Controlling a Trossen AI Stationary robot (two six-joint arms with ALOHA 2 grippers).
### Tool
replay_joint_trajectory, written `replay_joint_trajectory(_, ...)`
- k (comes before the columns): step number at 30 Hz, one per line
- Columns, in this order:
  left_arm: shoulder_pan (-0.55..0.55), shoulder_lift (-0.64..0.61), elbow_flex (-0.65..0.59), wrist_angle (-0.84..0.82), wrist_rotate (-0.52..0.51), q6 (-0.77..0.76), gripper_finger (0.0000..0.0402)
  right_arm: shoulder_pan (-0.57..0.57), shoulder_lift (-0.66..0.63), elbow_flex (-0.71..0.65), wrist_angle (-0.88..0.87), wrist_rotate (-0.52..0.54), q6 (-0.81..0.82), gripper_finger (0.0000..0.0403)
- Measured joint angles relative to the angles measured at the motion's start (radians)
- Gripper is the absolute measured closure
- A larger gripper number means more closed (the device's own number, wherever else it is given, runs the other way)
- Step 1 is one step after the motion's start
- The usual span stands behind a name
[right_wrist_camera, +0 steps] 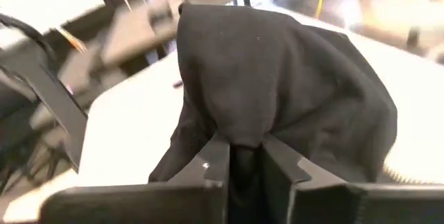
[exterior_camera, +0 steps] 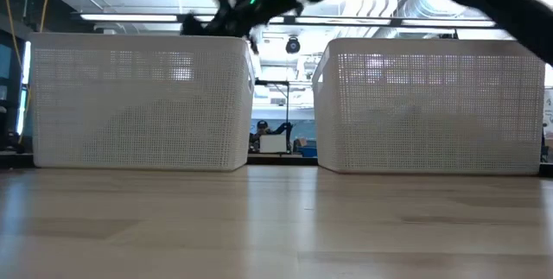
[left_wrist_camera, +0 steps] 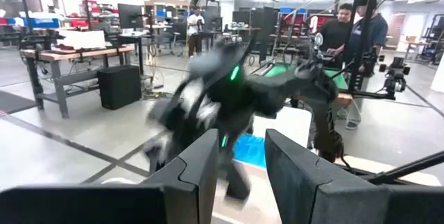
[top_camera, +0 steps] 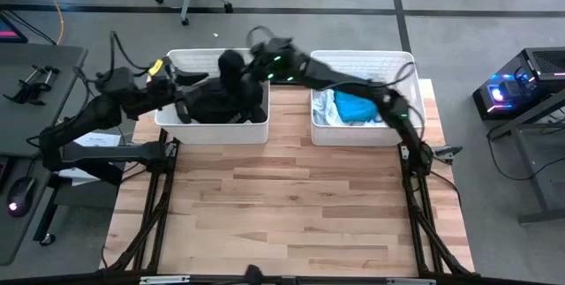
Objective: Sort clothes
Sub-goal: Put the black underwear into the left bin, then return to Home Position
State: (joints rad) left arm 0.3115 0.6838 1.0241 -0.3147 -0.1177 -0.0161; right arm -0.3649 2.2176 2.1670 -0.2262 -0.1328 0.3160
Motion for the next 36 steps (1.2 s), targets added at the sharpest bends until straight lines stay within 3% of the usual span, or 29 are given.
replay_joint_trajectory(5, 0.0, -0.051, 0.001, -0.087, -0.006, -0.005, 0.0296, -0.001, 0.168, 0.187, -0.136, -0.142, 0.12, 0.03)
replay_joint_trajectory(9, 0.0, -0.065, 0.001, -0.15, -0.007, -0.006, 0.0296, -0.019, 0.164, 0.148, -0.052, -0.346, 0.283, 0.0246)
replay_joint_trajectory(12, 0.0, -0.07, 0.001, -0.172, -0.008, -0.005, 0.0296, -0.021, 0.135, 0.156, -0.126, -0.36, 0.296, 0.0233)
replay_joint_trajectory(18, 0.0, -0.092, 0.001, -0.224, -0.008, -0.01, 0.0296, 0.031, -0.04, 0.174, -0.386, -0.184, 0.117, 0.0236)
replay_joint_trajectory(24, 0.001, -0.112, 0.001, -0.26, -0.017, -0.044, 0.0296, 0.15, -0.25, 0.173, -0.78, 0.114, -0.061, 0.0236)
replay_joint_trajectory(28, 0.001, -0.113, 0.001, -0.264, -0.019, -0.06, 0.0296, 0.285, -0.386, 0.165, -1.031, 0.288, -0.094, 0.0236)
replay_joint_trajectory(31, 0.001, -0.113, 0.001, -0.265, -0.02, -0.085, 0.0296, 0.402, -0.481, 0.118, -1.164, 0.457, 0.002, 0.0236)
replay_joint_trajectory(36, 0.001, -0.112, 0.001, -0.264, -0.022, -0.194, 0.0296, 0.638, -0.682, -0.067, -1.267, 0.725, 0.321, 0.0236)
